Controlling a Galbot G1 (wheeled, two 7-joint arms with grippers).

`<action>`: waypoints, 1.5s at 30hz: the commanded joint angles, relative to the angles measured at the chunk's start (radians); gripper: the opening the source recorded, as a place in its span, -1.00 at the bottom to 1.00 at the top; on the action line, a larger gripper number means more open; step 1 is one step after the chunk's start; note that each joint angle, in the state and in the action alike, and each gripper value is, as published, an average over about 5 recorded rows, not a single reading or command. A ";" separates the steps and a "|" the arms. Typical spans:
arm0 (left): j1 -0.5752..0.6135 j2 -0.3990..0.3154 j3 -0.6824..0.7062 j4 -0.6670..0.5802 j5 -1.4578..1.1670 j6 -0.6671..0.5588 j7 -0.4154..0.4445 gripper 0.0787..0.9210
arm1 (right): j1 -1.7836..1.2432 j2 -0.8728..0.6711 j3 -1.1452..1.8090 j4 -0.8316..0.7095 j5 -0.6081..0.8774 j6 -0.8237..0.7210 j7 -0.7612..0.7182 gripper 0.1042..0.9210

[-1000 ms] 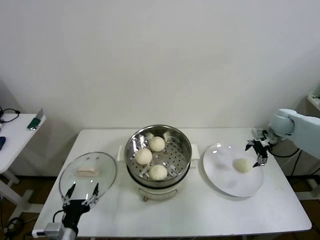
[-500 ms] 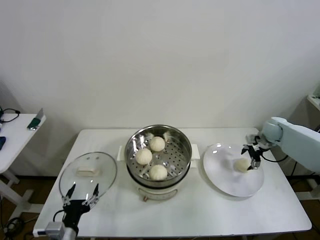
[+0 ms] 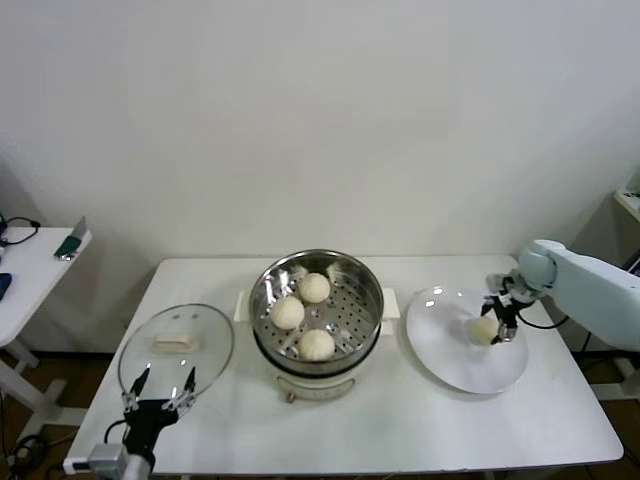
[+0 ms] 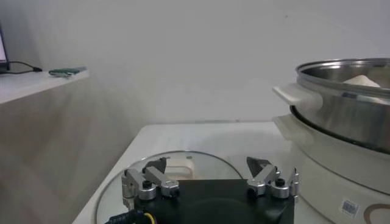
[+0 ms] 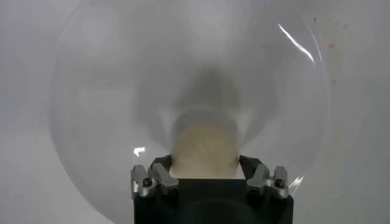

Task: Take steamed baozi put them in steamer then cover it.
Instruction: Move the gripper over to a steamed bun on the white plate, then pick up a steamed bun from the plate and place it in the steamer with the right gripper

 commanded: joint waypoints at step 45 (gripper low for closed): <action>0.008 0.004 0.014 -0.028 -0.010 -0.012 0.001 0.77 | 0.705 0.320 -0.498 0.769 0.748 -0.413 0.248 0.28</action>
